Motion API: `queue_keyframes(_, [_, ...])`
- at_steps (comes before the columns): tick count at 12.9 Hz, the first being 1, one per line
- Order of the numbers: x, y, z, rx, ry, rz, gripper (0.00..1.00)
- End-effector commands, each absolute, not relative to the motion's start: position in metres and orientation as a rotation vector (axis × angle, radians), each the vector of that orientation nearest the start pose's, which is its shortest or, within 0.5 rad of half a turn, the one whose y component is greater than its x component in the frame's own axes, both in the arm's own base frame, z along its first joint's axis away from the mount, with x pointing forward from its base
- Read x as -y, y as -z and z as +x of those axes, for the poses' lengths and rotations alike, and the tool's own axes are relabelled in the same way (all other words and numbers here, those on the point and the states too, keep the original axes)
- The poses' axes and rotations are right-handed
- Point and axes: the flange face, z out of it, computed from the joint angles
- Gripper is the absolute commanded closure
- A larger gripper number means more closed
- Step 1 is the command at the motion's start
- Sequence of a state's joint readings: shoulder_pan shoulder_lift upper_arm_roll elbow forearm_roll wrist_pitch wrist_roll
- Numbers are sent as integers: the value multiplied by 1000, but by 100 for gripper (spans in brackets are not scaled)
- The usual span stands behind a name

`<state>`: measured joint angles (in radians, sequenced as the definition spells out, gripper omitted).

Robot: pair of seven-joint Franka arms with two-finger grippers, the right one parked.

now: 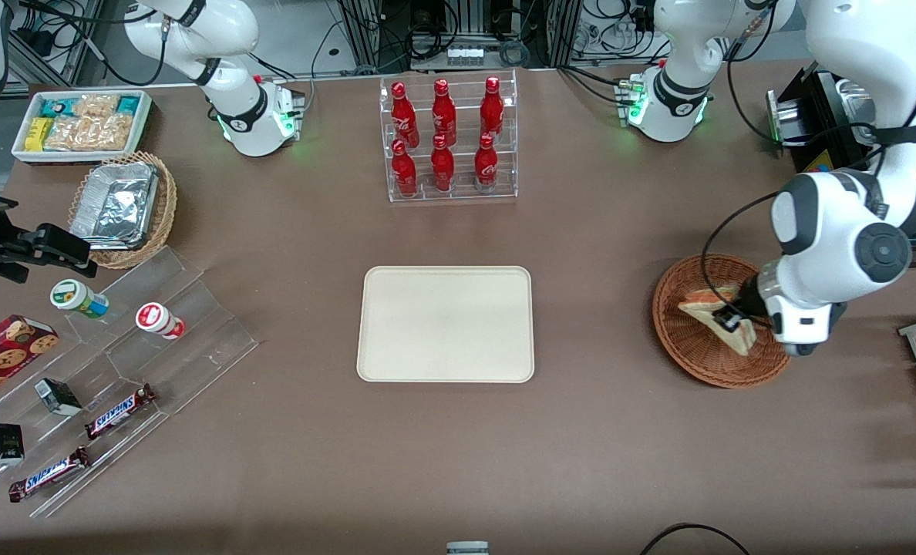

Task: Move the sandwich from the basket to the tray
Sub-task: 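Carry the held sandwich with the left gripper over the cream tray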

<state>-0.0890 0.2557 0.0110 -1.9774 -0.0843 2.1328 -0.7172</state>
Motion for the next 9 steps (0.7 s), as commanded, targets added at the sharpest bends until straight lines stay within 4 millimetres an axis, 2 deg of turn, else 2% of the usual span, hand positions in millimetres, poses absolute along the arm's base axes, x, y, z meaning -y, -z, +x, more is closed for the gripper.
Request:
queue_keyframes(1, [116,-338,591,787,-172,-3049,72])
queue_keyframes(4, [219,-334,601,477,-134,-3117,75])
queue_keyframes(6, [299,-325,593,305,-139,-3128,75])
queue_keyframes(7, [336,-317,583,217,-138,-3132,76])
queue_keyframes(9, [381,-301,576,117,-132,-3133,76])
